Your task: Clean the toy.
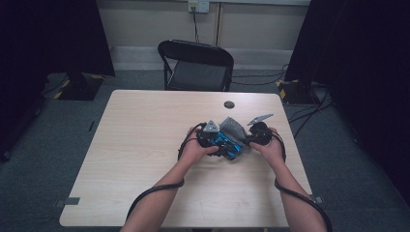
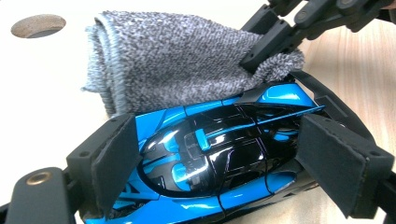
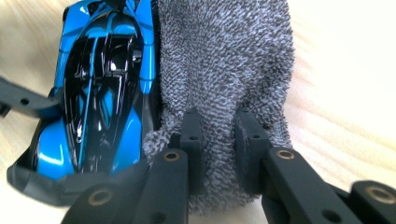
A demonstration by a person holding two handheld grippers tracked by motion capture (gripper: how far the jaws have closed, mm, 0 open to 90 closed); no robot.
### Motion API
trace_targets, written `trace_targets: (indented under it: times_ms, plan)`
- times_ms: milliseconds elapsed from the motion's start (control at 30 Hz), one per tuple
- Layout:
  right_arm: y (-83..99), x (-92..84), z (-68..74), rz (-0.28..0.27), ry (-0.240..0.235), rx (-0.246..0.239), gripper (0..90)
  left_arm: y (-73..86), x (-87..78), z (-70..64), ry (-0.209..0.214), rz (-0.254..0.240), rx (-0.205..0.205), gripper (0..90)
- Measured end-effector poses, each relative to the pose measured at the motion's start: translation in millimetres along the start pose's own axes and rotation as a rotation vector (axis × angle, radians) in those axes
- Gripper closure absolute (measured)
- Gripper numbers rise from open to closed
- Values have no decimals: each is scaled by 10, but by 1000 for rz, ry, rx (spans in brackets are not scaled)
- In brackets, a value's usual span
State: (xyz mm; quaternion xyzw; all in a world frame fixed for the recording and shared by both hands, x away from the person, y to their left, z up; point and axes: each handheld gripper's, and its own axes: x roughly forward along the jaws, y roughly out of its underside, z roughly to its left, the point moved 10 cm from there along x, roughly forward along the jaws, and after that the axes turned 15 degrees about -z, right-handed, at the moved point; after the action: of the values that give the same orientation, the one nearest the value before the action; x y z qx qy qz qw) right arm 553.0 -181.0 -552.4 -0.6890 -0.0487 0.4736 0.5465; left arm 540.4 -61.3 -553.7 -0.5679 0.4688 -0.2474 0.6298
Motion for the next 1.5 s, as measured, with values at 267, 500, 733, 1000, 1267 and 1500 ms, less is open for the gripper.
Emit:
trace_targets:
  times_ms: [267, 500, 733, 1000, 1267, 1500]
  plan:
    - [86, -114, -15, 4, 4, 2, 761, 0, -2, 4, -3, 4, 2, 131]
    - [155, -209, 8, 11, -3, -8, 761, -1, -5, 7, -5, 6, 2, 133]
    - [227, -314, 30, 19, -9, -12, 761, -4, -1, 7, -7, 13, 4, 133]
    - [319, -434, 58, 12, -11, -8, 761, -4, -3, 2, -11, 20, 1, 133]
    - [394, -548, 67, 19, -4, -21, 760, -6, -1, 2, -10, 22, 0, 133]
    - [461, -633, 53, 17, -4, -17, 760, -5, -3, 4, -12, 23, 0, 133]
